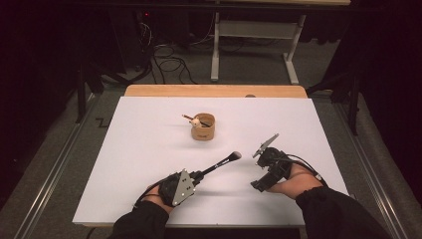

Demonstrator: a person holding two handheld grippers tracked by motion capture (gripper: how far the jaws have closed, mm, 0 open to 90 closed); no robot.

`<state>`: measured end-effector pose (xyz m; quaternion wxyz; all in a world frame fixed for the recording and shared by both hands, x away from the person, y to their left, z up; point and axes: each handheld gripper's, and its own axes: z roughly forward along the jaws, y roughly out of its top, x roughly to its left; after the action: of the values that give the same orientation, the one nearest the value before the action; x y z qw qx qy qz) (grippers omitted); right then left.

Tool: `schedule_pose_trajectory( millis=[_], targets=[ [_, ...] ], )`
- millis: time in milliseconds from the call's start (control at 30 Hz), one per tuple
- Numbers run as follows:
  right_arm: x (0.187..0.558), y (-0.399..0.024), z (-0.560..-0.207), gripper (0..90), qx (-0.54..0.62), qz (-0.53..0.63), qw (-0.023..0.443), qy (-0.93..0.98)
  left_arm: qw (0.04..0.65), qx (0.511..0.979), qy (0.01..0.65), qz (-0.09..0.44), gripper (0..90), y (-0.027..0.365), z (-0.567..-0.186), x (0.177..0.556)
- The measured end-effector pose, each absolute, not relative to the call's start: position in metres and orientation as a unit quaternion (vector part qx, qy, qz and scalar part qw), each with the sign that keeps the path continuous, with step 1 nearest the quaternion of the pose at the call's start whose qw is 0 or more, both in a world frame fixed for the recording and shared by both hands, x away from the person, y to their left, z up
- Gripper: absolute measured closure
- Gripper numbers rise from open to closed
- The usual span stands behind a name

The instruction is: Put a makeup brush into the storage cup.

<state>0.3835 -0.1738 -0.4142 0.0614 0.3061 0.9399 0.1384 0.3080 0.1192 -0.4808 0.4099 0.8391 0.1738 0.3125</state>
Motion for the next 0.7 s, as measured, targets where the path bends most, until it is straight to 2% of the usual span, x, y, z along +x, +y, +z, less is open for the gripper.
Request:
schedule_pose_trajectory(
  millis=[700],
  targets=[
    [0.376,-0.187,-0.433,11.5,0.328,0.25,0.124,0.903,0.413,0.837,0.195,0.302,79.1,0.123,-0.481,0.312]
  ],
)
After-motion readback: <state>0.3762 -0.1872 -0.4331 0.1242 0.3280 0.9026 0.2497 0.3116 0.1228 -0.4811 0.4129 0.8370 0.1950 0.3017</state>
